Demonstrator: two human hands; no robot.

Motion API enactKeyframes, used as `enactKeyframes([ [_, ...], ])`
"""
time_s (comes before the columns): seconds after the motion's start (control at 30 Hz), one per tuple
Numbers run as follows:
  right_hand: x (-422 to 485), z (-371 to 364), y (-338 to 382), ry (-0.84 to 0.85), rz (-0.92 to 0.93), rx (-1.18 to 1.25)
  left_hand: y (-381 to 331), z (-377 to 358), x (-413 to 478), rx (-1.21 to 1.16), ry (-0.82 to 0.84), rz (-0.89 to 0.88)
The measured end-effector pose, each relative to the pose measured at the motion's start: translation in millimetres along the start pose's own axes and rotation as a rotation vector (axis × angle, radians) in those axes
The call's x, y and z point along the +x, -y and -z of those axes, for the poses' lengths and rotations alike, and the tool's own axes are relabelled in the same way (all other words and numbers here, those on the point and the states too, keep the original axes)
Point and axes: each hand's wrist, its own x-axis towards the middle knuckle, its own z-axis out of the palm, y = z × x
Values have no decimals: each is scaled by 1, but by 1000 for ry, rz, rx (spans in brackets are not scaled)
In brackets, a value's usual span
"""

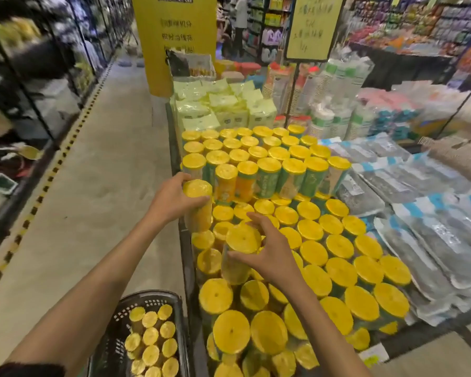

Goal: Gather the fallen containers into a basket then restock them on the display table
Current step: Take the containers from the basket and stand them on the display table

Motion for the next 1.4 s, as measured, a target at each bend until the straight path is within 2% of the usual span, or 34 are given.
enactKeyframes([
  [0.2, 55, -4, -18, 96, 39, 4, -12, -25, 44, 37, -35, 80],
  [0.43, 108, -16, -23, 59, 18, 102, -6, -30, 76, 166, -58, 103],
  [0.8, 149, -49, -24, 67, 19, 113, 12, -28, 109, 272, 73, 56],
  [1.27, 162, -72, -23, 64, 25, 60, 41, -31, 116, 187, 98, 18],
  [1.4, 166, -79, -22, 47, 38, 52, 48, -26, 117, 124, 23, 10],
])
